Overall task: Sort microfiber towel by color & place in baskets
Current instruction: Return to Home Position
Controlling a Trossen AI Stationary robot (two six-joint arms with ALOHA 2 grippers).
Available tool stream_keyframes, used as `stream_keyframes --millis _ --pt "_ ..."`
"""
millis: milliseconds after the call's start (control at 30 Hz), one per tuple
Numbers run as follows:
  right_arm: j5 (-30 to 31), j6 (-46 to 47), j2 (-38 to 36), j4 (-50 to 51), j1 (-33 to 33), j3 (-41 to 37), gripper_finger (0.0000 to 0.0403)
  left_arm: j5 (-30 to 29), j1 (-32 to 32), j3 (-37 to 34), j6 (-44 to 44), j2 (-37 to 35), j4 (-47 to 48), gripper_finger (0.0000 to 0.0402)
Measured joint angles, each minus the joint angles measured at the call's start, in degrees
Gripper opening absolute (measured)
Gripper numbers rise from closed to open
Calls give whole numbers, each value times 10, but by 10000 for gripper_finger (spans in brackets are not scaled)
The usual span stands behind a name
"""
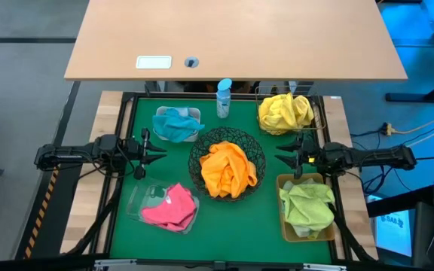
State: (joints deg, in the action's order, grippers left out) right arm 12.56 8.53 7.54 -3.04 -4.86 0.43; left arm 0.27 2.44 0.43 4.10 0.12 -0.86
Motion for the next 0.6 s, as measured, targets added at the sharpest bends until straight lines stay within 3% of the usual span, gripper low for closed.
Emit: stream_keyframes --millis 333,600 --pt "-5 -30 -41 1 0 0 179 0 0 0 0 0 0 64" --pt "-55 -76 -74 12 0 1 179 0 0 0 0 0 0 64"
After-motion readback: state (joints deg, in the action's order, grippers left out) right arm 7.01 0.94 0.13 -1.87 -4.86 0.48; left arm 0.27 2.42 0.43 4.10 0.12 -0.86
